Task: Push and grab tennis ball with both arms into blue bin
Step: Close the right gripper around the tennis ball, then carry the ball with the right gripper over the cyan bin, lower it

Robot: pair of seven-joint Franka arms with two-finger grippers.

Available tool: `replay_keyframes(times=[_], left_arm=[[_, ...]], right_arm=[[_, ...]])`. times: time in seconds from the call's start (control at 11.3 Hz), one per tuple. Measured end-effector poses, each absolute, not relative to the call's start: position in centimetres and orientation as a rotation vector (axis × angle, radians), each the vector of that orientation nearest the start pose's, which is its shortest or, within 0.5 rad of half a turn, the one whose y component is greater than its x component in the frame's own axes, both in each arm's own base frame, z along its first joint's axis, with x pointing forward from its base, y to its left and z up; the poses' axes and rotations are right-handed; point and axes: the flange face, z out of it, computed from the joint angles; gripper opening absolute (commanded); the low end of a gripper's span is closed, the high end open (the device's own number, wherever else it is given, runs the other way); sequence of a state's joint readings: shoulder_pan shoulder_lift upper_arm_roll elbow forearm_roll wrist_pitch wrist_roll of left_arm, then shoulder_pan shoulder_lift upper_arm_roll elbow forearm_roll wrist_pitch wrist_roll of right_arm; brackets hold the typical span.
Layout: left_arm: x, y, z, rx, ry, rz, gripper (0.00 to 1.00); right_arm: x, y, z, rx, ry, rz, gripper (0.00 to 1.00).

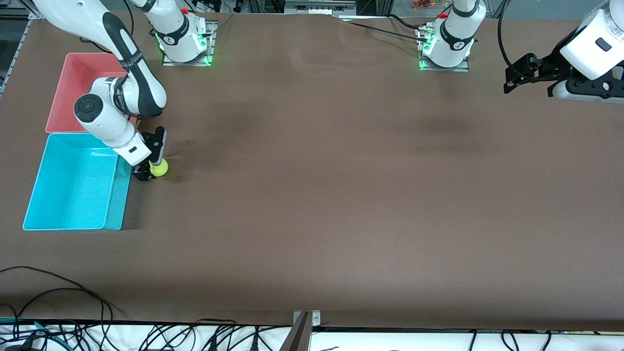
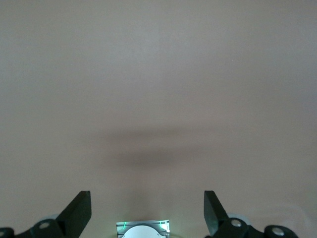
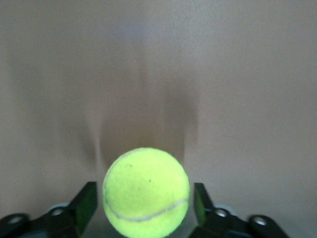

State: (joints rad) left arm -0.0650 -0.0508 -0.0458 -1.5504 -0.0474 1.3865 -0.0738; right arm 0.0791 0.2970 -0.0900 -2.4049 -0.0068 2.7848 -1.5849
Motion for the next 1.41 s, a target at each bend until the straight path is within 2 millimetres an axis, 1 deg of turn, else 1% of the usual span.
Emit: replay_keyframes(times=[0.09, 0.18, 0.26, 0.35, 0.44, 0.62, 0.71, 0.79, 0.88, 1.06, 1.15, 1.23, 1.32, 1.41], left_arm=[[51.5, -6.4, 64.6, -3.170, 0.067, 0.185, 1.00], [51.5, -6.4, 64.6, -3.170, 0.067, 0.185, 1.00], [51.5, -6.4, 64.6, -3.170, 0.067, 0.185, 1.00], [51.5, -6.4, 64.6, -3.170, 0.067, 0.186, 1.00], [51.5, -6.4, 64.6, -3.170, 0.067, 0.185, 1.00], [51.5, -6.4, 64.7, -3.170, 0.068, 0.184, 1.00], [51.6, -6.4, 64.6, -3.170, 0.068, 0.184, 1.00], [51.6, -6.4, 64.6, -3.170, 0.068, 0.184, 1.00], [51.6, -6.4, 64.7, -3.170, 0.068, 0.184, 1.00], [51.6, -6.4, 64.7, -3.170, 0.069, 0.183, 1.00], [51.6, -6.4, 64.7, -3.170, 0.069, 0.182, 1.00], [51.6, -6.4, 64.7, -3.170, 0.066, 0.182, 1.00], [51.6, -6.2, 64.8, -3.171, 0.060, 0.178, 1.00], [51.7, -6.0, 65.2, -3.172, 0.055, 0.165, 1.00]], right_arm=[[50.6, -0.4, 20.0, 2.144, 2.186, 0.060, 0.39], [50.6, -0.2, 20.0, 2.142, 2.189, 0.061, 0.25], [50.6, -0.2, 20.0, 2.142, 2.188, 0.062, 0.16], [50.6, -0.2, 20.1, 2.141, 2.188, 0.064, 0.14], [50.7, -0.2, 20.1, 2.141, 2.187, 0.064, 0.06], [50.8, -0.2, 20.5, 2.157, 2.189, 0.048, 0.05], [51.1, -0.2, 21.3, 2.179, 2.184, 0.033, 0.05], [51.7, 0.0, 22.6, 2.197, 2.191, 0.011, 0.05], [52.6, 0.2, 24.5, 2.217, 2.211, -0.031, 0.05], [54.8, 0.2, 29.2, 2.265, 2.246, -0.128, 0.05], [55.5, -0.3, 31.3, 2.282, 2.241, -0.144, 0.05], [56.0, -1.2, 32.8, 2.301, 2.219, -0.146, 0.05], [56.0, -2.8, 33.5, 2.335, 2.187, -0.157, 0.05], [55.7, -5.0, 33.5, 2.368, 2.156, -0.171, 0.05]])
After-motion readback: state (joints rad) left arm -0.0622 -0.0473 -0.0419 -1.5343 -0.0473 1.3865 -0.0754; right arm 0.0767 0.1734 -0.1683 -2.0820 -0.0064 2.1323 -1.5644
